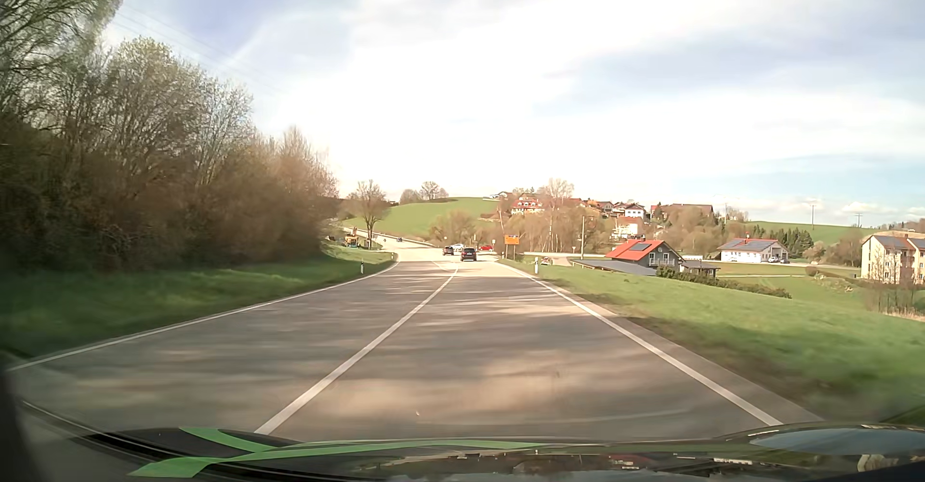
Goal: Follow the waypoints while adhering to traffic rules and regulations
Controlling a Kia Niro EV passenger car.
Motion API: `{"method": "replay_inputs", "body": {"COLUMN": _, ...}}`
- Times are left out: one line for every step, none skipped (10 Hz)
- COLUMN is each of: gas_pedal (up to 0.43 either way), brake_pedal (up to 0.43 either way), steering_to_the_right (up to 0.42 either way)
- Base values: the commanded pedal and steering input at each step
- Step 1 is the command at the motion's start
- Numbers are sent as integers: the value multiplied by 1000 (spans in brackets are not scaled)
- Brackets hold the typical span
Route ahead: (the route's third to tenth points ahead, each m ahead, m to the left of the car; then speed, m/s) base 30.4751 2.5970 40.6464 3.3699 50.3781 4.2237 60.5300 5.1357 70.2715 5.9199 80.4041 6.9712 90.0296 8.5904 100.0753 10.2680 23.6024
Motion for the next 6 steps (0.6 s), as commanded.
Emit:
{"method": "replay_inputs", "body": {"gas_pedal": 67, "brake_pedal": 0, "steering_to_the_right": -11}}
{"method": "replay_inputs", "body": {"gas_pedal": 67, "brake_pedal": 0, "steering_to_the_right": -11}}
{"method": "replay_inputs", "body": {"gas_pedal": 67, "brake_pedal": 0, "steering_to_the_right": -11}}
{"method": "replay_inputs", "body": {"gas_pedal": 67, "brake_pedal": 0, "steering_to_the_right": -11}}
{"method": "replay_inputs", "body": {"gas_pedal": 0, "brake_pedal": 0, "steering_to_the_right": -9}}
{"method": "replay_inputs", "body": {"gas_pedal": 0, "brake_pedal": 0, "steering_to_the_right": -9}}
